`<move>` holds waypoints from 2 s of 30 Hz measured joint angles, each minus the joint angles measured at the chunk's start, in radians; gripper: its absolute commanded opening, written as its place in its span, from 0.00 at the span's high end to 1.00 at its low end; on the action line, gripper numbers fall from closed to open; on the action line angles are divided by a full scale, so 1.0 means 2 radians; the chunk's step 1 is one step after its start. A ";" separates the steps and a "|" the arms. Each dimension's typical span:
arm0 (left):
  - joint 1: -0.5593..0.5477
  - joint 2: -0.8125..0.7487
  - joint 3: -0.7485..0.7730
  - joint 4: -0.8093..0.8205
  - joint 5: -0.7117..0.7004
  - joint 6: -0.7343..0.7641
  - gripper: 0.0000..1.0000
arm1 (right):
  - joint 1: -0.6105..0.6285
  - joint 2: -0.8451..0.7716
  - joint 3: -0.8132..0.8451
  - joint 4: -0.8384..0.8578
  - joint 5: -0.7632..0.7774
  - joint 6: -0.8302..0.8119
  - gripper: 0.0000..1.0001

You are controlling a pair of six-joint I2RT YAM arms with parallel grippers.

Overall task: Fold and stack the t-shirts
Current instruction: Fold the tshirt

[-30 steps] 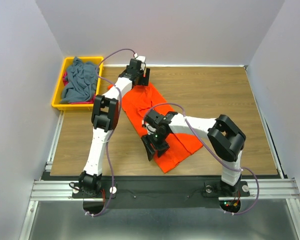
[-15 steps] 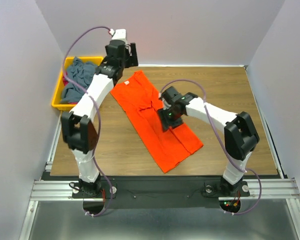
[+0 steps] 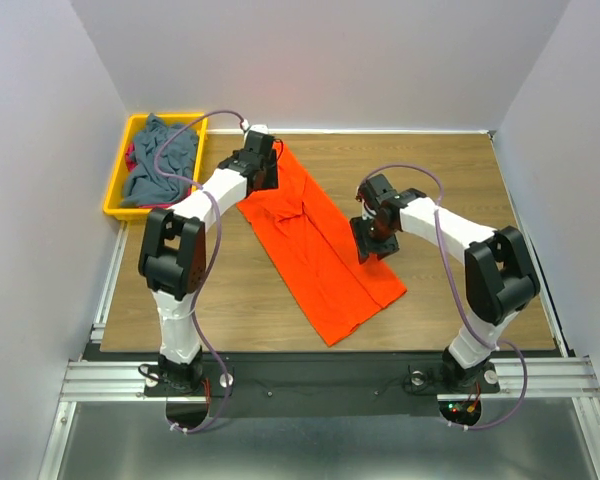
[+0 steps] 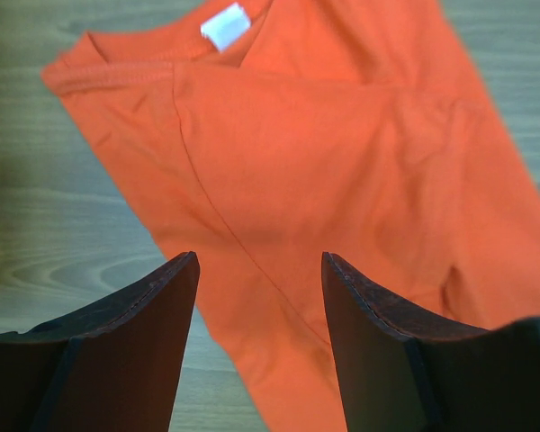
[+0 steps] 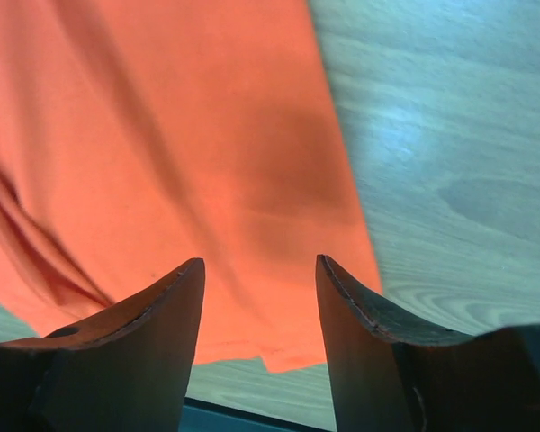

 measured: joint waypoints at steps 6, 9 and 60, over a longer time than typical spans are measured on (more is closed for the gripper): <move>0.000 0.058 0.015 -0.006 -0.014 0.000 0.33 | 0.000 -0.014 -0.030 0.006 0.015 0.006 0.36; 0.004 0.091 0.038 -0.003 -0.015 0.002 0.33 | 0.000 -0.023 -0.039 0.007 0.023 0.008 0.36; 0.026 0.124 0.151 0.046 0.143 0.018 0.10 | -0.027 -0.110 -0.057 0.023 0.060 0.049 0.48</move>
